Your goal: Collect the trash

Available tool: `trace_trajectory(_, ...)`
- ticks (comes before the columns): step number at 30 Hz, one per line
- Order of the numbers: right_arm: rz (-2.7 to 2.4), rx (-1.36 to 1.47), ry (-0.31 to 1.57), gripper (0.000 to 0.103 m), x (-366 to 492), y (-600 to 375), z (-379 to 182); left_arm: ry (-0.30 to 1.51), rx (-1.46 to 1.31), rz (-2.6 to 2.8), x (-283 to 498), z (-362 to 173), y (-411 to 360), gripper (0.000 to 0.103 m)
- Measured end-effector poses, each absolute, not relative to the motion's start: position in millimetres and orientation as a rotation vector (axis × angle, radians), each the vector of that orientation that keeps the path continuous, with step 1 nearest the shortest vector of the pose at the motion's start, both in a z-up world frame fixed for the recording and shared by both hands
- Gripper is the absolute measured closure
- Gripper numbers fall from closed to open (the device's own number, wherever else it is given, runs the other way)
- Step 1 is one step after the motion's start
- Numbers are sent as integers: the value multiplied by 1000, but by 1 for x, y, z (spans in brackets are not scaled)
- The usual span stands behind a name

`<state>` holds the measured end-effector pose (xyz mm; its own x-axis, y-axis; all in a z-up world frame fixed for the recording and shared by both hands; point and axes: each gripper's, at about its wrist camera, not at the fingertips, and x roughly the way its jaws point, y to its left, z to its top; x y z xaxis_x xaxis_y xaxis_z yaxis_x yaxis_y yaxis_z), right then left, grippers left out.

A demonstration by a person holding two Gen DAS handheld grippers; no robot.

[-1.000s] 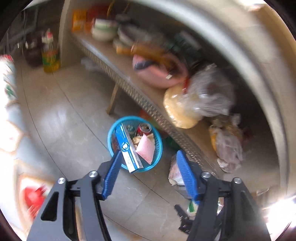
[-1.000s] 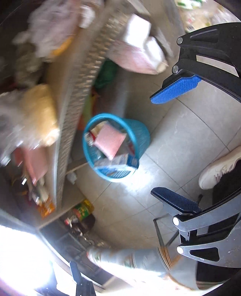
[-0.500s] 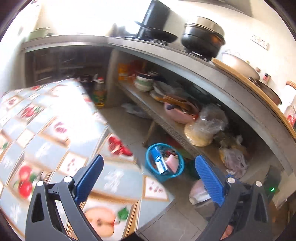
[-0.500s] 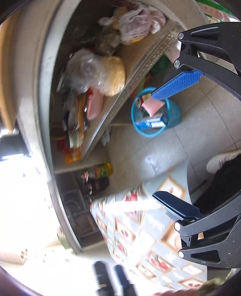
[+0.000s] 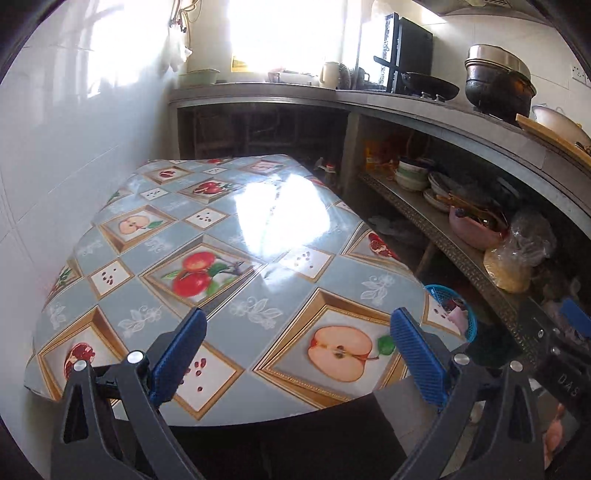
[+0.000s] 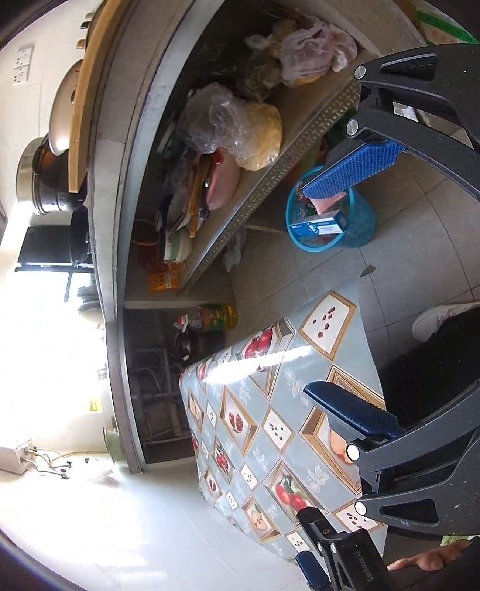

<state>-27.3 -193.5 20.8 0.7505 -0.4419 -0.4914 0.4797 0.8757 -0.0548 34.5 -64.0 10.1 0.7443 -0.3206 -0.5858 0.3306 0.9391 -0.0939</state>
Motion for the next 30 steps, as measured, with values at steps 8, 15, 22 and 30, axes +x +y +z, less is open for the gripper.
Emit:
trace_trajectory(8,-492,50,545,8,-27,-185,17,554,34,-273,31,25,-69,6)
trace_trajectory(15,-496,-48,643,8,-30,-181,4,761,145,-284,24,-16,-84,6)
trace_trajectory(22,-529,-25,694,8,-41,-191,-13,753,160,-191,23,-12,-78,6)
trace_trajectory(30,-551,28,692,8,-44,-202,-14,721,241,-130,20,-5,-75,6)
